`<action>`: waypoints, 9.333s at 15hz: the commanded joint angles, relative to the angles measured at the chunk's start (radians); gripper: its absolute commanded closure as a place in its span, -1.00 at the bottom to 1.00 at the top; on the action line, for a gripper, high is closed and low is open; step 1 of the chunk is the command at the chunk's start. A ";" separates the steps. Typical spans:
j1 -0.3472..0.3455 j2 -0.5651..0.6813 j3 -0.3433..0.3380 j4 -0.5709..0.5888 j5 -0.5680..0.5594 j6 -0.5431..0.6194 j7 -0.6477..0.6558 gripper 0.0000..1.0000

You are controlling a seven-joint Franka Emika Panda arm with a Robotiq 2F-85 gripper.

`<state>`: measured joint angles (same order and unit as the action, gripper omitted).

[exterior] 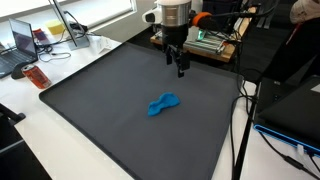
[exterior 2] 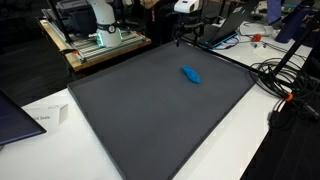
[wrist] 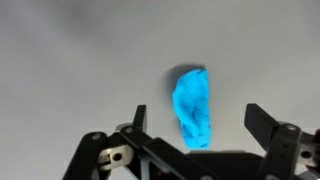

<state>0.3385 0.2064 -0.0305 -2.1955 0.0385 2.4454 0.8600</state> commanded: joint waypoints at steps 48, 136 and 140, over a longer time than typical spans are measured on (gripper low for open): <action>-0.080 0.475 0.042 0.427 -0.055 -0.092 0.130 0.64; -0.274 -0.245 0.107 0.292 -0.160 -0.590 -0.621 -1.00; -0.268 -0.170 0.105 0.280 -0.185 -0.535 -0.558 -1.00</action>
<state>0.0684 -0.0143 0.0711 -1.9226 -0.1232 1.8755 0.2523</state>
